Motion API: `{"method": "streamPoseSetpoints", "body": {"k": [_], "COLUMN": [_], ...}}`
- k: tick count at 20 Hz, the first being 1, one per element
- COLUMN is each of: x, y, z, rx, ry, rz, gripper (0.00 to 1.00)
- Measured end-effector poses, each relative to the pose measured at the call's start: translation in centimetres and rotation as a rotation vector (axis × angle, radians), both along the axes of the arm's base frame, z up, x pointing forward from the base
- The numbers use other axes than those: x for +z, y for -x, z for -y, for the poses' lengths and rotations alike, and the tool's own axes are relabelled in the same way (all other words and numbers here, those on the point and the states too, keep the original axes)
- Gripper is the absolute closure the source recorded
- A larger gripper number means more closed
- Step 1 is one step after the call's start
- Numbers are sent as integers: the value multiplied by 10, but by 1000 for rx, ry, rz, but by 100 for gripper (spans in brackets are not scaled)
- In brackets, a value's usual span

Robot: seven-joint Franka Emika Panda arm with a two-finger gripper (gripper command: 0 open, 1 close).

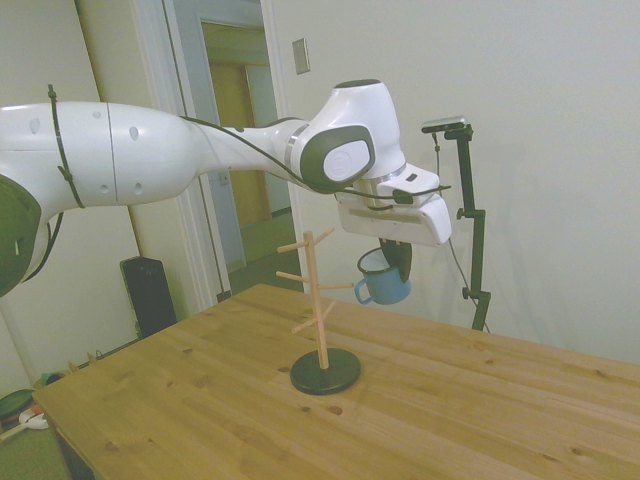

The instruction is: Hang the mug

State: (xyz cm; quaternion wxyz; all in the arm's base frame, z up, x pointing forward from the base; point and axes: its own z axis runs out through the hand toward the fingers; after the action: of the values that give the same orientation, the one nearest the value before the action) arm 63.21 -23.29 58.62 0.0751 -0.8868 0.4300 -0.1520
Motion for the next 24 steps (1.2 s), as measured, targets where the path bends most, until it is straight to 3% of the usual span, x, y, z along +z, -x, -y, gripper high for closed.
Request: {"method": "streamPoseSetpoints", "body": {"k": [4,16,17,24], "x": [10,-6,-7,-15], "y": [-9,-37,-38,-38], "z": [-14,-64,-70,-77], "rx": [11,51,52,55], "ry": [7,27,30,36], "rz": [0,-36,-39,-59], "gripper": [100,100,0,0]}}
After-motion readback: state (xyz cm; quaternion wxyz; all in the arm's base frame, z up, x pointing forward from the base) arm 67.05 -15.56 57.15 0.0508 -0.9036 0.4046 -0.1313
